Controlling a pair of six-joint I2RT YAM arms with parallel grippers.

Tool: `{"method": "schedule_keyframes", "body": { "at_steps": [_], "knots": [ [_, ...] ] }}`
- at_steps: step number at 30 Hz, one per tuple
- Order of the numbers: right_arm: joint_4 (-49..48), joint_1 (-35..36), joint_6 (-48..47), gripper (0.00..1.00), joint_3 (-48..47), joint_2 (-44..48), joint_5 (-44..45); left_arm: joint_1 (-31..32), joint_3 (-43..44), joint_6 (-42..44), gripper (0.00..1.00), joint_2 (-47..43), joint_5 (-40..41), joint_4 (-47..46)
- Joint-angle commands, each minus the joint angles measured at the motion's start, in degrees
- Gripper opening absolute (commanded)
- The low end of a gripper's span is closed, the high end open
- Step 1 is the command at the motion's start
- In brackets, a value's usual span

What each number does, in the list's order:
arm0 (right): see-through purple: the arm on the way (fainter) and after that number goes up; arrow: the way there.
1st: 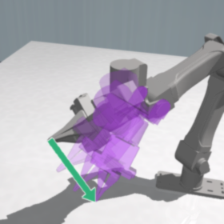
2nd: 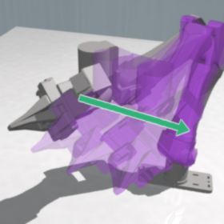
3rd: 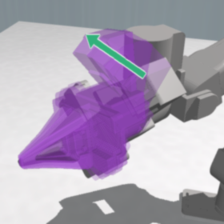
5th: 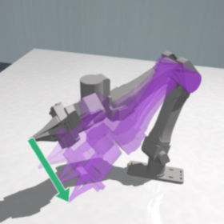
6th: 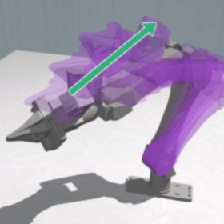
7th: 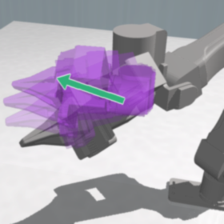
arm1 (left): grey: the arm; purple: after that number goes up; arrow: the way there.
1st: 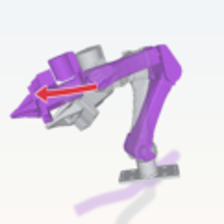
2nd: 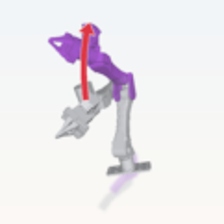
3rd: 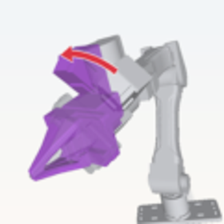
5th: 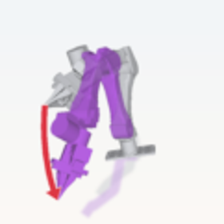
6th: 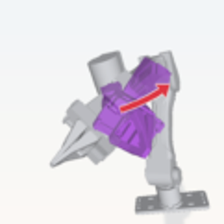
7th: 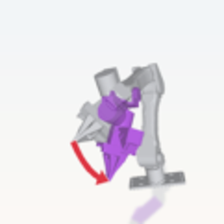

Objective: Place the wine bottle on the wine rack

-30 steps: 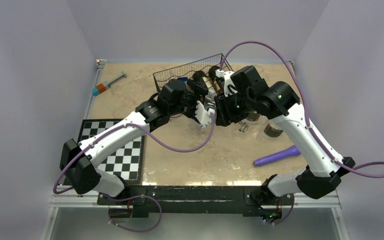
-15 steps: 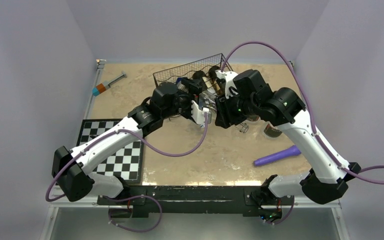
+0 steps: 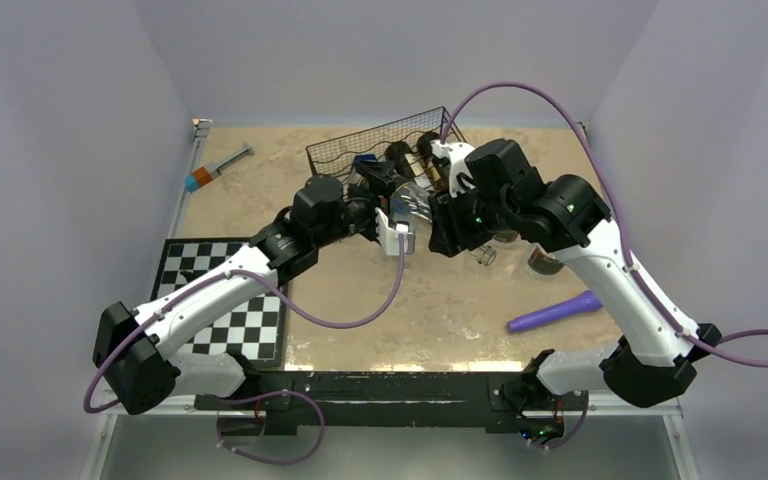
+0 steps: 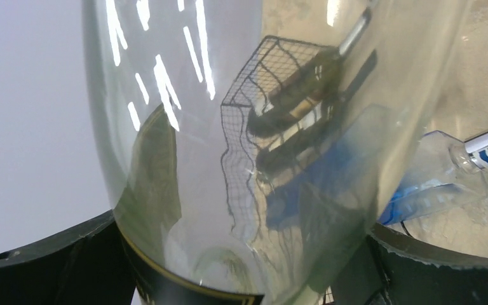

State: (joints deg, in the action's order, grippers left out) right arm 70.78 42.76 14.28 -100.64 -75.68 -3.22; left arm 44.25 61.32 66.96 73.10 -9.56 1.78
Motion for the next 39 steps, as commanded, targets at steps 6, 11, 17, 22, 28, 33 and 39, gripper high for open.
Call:
{"method": "schedule_keyframes", "body": {
  "at_steps": [6,11,17,22,28,33,39],
  "knots": [
    [-10.0,-0.8,1.0,0.0,-7.2,1.7,7.4,0.0,-4.4,7.0,0.99,-1.1,-0.2,-14.4],
    [-8.6,-0.8,-1.4,0.0,-9.9,1.0,10.0,0.0,-5.2,16.4,0.99,-0.4,-1.0,-10.7],
    [-8.7,-0.8,-1.6,0.0,-12.2,0.0,11.6,0.1,-6.4,19.5,0.99,0.2,-2.5,-14.6],
    [-9.1,-0.8,-1.8,0.0,-12.6,-0.2,14.6,0.2,-8.0,19.1,0.99,-1.1,-3.5,-16.3],
    [-10.4,-0.8,-1.6,0.0,-12.2,-0.5,15.2,0.3,-8.9,14.6,0.99,-3.7,-4.5,-16.9],
    [-10.9,-0.8,-1.0,0.0,-11.9,-0.7,14.5,0.4,-9.1,5.2,0.99,-6.6,-2.8,-16.8],
    [-15.5,-0.8,-0.3,0.0,-5.7,1.2,11.7,0.3,-8.7,-20.5,0.99,-12.8,2.7,-19.4]
  ]
}}
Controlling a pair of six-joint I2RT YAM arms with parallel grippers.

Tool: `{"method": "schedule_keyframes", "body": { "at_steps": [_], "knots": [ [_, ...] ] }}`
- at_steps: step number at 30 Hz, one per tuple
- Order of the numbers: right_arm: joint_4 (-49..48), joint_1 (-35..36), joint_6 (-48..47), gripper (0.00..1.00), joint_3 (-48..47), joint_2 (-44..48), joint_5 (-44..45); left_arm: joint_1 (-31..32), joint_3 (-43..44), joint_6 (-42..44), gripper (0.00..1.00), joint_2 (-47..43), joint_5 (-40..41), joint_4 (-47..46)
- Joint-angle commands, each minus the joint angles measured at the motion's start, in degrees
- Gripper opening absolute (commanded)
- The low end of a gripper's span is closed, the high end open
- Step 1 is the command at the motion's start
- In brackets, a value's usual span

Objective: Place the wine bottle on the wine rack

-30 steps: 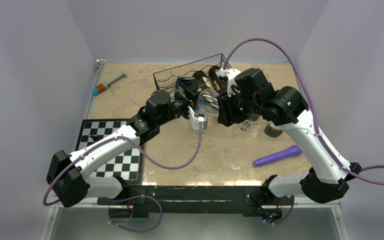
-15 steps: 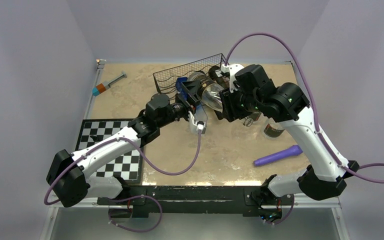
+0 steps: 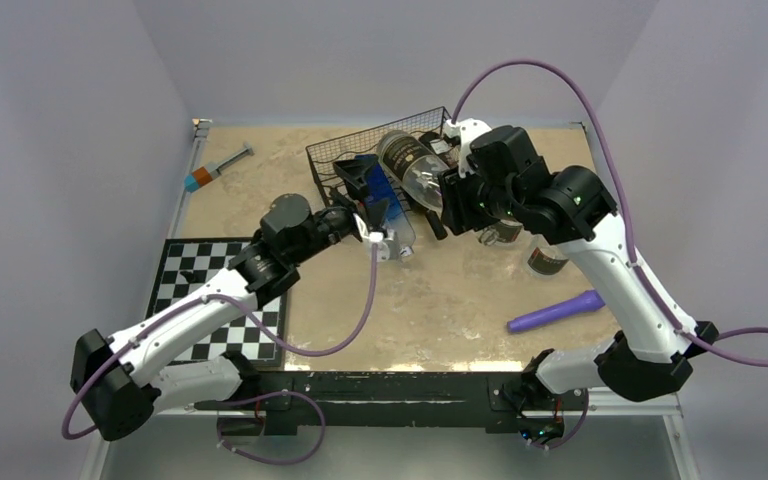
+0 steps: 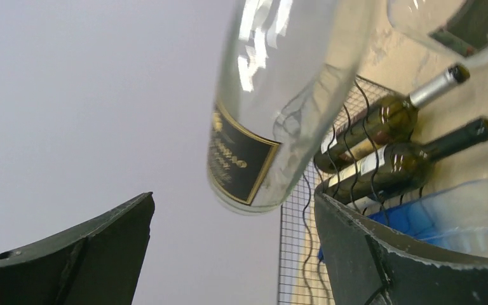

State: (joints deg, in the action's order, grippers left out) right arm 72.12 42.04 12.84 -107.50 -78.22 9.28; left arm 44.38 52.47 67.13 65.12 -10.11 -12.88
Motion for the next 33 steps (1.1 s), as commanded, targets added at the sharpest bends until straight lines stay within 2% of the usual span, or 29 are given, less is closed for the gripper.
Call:
{"method": "schedule_keyframes", "body": {
  "at_steps": [1,5,8,18,23,33],
  "knots": [
    [-18.1,-0.1,1.1,0.0,3.0,4.3,-0.8,0.2,0.5,-24.9,0.99,-5.9,4.5,-4.7],
    [-24.1,0.0,2.0,0.0,9.8,6.7,-5.2,0.2,3.3,-37.9,0.99,-9.5,9.7,-1.0],
    [-29.8,0.8,2.6,0.0,15.9,8.9,-7.6,0.2,3.9,-42.9,0.99,-11.8,14.6,-0.7],
    [-44.8,3.1,5.9,0.0,32.1,13.7,-13.5,0.1,3.8,-47.0,0.99,-15.8,24.6,0.8],
    [-54.3,3.1,8.3,0.0,41.8,16.9,-16.7,0.1,4.1,-49.0,0.99,-16.4,25.9,3.0],
    [-63.1,3.2,10.2,0.0,53.8,19.6,-18.4,0.1,6.2,-52.4,0.99,-15.8,27.2,7.3]
  ]
}}
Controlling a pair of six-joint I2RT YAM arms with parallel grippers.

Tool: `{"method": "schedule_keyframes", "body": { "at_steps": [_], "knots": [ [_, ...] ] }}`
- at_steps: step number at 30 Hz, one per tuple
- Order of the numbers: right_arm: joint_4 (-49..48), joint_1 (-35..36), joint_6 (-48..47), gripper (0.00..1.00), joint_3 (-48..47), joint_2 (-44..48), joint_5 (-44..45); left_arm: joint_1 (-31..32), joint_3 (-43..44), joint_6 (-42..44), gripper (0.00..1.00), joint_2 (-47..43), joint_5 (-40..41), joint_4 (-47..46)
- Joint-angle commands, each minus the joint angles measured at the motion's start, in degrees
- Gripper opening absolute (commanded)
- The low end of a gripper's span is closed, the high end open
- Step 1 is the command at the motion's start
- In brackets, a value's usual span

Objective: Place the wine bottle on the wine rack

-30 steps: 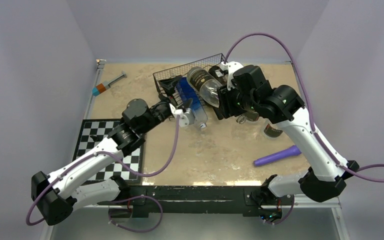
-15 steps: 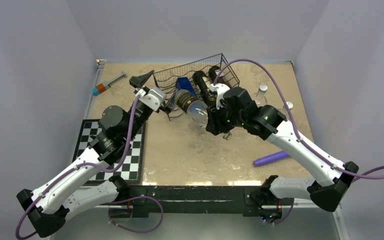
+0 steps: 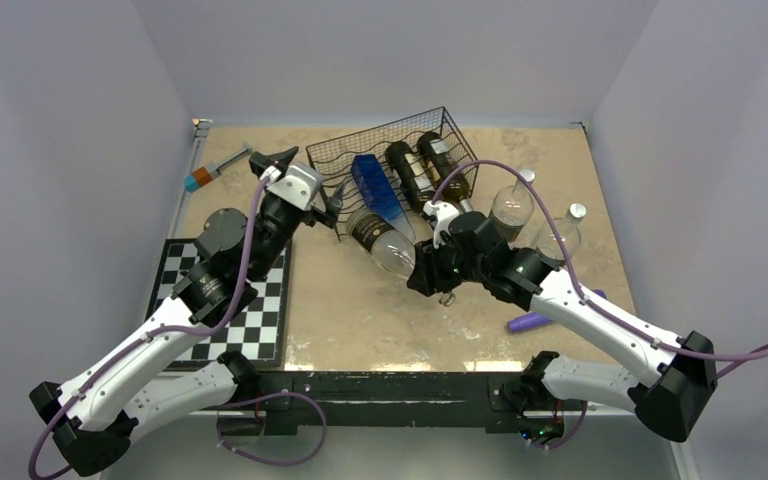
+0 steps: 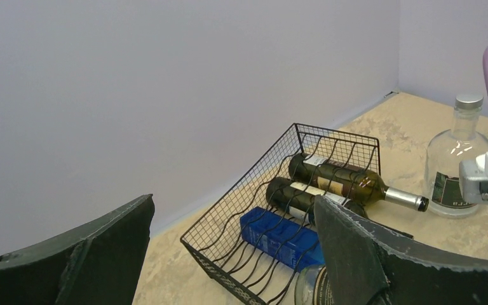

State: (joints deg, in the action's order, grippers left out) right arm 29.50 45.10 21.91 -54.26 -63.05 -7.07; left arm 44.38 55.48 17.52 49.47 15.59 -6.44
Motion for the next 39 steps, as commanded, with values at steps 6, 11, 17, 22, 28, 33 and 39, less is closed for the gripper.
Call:
{"method": "schedule_keyframes", "body": {
  "at_steps": [6,11,17,22,28,33,39],
  "knots": [
    [-27.3,0.1,2.6,0.0,4.9,1.7,-3.1,0.1,5.1,-4.6,0.99,1.1,2.0,3.1],
    [-32.2,0.1,2.6,0.0,6.2,-1.4,-2.8,0.1,7.0,-8.1,0.99,1.7,3.6,6.0],
    [-34.6,0.1,1.8,0.0,6.2,-4.3,-1.8,-1.6,14.3,-23.3,0.99,6.8,7.5,23.0],
    [-36.1,0.1,1.6,0.0,7.7,-4.8,-1.4,-7.7,18.1,-37.7,0.97,11.7,2.0,32.6],
    [-37.6,0.1,0.7,0.0,8.0,-6.4,0.3,-14.7,16.2,-48.9,0.95,16.4,-4.8,35.8],
    [-38.4,0.0,0.4,0.0,7.9,-7.4,1.9,-18.7,16.6,-52.8,0.92,23.3,-10.2,36.8],
    [-38.2,0.0,-0.6,0.0,7.8,-6.9,3.5,-22.3,17.9,-56.4,0.86,30.4,-17.2,35.8]
  ]
}}
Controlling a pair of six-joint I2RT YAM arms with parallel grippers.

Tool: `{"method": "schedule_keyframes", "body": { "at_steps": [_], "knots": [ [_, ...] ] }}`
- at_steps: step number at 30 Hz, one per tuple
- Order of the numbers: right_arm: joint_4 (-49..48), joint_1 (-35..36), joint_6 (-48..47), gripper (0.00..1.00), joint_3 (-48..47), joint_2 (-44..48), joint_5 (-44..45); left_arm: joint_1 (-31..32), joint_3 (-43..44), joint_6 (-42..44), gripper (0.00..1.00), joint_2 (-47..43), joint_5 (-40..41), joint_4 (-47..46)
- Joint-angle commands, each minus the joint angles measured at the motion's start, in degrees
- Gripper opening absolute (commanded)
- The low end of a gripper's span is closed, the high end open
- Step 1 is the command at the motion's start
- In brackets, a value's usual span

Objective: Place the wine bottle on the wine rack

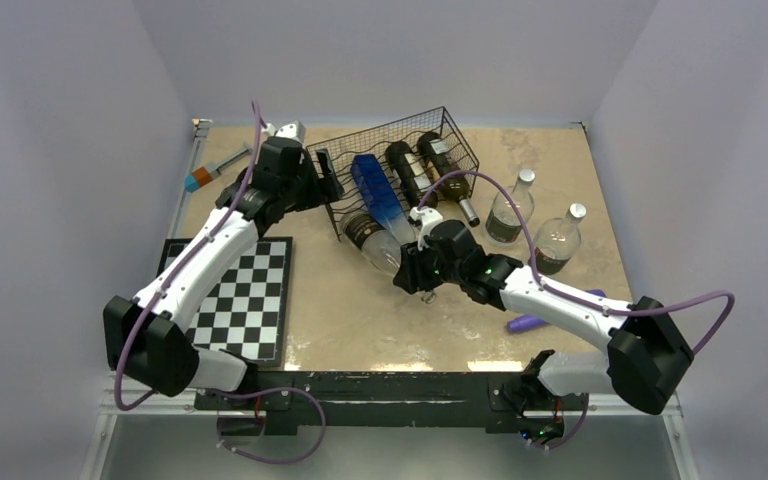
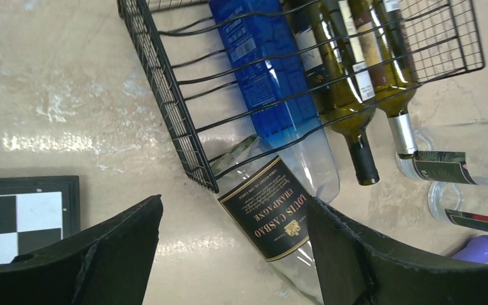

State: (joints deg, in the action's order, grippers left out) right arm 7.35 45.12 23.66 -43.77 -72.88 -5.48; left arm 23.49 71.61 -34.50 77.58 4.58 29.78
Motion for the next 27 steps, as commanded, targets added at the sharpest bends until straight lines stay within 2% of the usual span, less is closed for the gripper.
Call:
{"method": "schedule_keyframes", "body": {
  "at_steps": [1,5,11,16,23,26,27],
  "knots": [
    [-16.4,0.0,-2.5,0.0,-2.7,2.7,2.0,-1.6,2.0,-4.5,0.85,3.1,-6.2,-0.4],
    [-19.2,0.0,-2.9,0.0,-2.6,1.0,2.6,-1.9,2.5,-5.7,0.81,6.1,-6.7,-0.8],
    [-27.0,0.0,-2.1,0.0,-1.6,-3.9,4.7,-2.7,2.9,-6.6,0.45,9.6,-6.8,-0.3],
    [-32.0,0.0,-0.7,0.0,-1.2,-6.8,5.4,-2.7,2.8,-6.0,0.3,10.8,-3.1,1.0],
    [-40.0,0.0,1.4,0.0,1.0,-10.5,6.8,-2.8,3.8,-6.0,0.19,12.8,-0.9,2.5],
    [-43.5,0.0,2.3,0.0,1.6,-12.6,8.0,-2.8,5.1,-4.9,0.2,13.5,1.2,4.1],
    [-44.7,0.1,2.8,0.0,1.8,-13.3,8.4,-2.8,5.3,-4.5,0.23,13.6,1.5,4.4]
  ]
}}
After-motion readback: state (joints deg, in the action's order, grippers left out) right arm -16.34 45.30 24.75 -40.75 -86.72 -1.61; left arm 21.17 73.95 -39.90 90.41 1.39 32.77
